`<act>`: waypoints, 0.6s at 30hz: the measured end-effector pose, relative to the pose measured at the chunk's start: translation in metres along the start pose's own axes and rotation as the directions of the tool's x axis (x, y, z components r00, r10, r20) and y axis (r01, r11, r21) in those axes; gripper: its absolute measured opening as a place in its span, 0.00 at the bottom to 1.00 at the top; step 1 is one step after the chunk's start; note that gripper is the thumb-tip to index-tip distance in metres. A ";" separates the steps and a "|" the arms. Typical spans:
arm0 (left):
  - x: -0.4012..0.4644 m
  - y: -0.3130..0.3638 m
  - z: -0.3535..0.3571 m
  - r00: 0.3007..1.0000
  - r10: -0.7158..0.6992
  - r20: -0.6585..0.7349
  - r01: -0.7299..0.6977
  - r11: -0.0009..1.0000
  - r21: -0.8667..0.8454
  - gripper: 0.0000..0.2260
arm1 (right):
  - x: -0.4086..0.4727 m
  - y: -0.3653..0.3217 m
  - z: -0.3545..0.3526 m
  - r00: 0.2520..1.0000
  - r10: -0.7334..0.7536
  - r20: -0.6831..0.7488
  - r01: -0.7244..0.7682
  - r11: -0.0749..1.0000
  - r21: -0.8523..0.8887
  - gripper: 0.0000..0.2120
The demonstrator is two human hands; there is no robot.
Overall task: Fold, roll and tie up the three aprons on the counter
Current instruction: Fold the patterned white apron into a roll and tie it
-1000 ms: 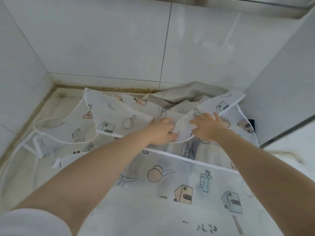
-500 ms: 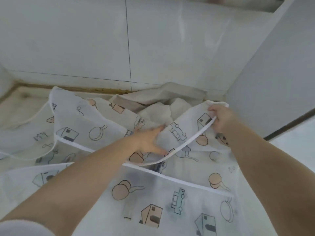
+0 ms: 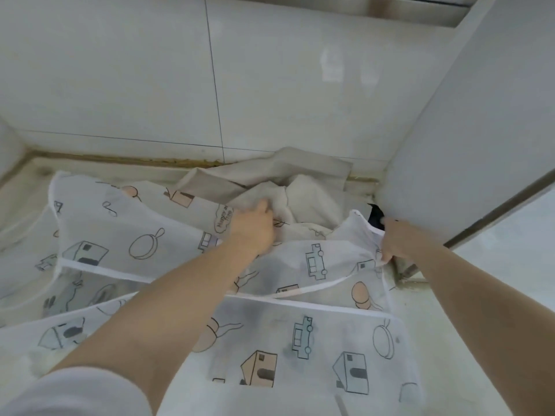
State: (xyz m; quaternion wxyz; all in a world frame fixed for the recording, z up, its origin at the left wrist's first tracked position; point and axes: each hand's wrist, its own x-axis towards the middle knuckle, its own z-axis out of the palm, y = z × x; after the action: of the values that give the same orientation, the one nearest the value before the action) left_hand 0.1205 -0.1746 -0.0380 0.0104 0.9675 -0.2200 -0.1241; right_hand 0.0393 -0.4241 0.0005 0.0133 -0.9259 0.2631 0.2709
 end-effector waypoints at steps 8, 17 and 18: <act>0.008 0.005 -0.014 0.989 0.148 -0.020 -0.141 0.967 0.214 0.15 | -0.031 -0.011 -0.027 0.774 -0.609 0.175 0.197 0.494 0.847 0.40; -0.027 -0.033 -0.057 0.987 0.084 -0.139 -0.072 0.993 0.090 0.12 | -0.050 -0.042 -0.055 0.799 -0.600 0.031 -0.083 -0.060 0.995 0.15; -0.029 -0.035 -0.057 0.987 0.079 -0.143 -0.062 0.991 0.120 0.12 | -0.054 -0.046 -0.058 0.794 -0.606 0.048 -0.077 -0.022 0.997 0.18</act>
State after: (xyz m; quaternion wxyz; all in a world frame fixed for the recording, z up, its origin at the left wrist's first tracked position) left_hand 0.1238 -0.1325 0.0213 -0.0249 0.9647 -0.2594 -0.0387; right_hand 0.0525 -0.3683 0.0716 0.7639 -0.5816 0.1672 0.2243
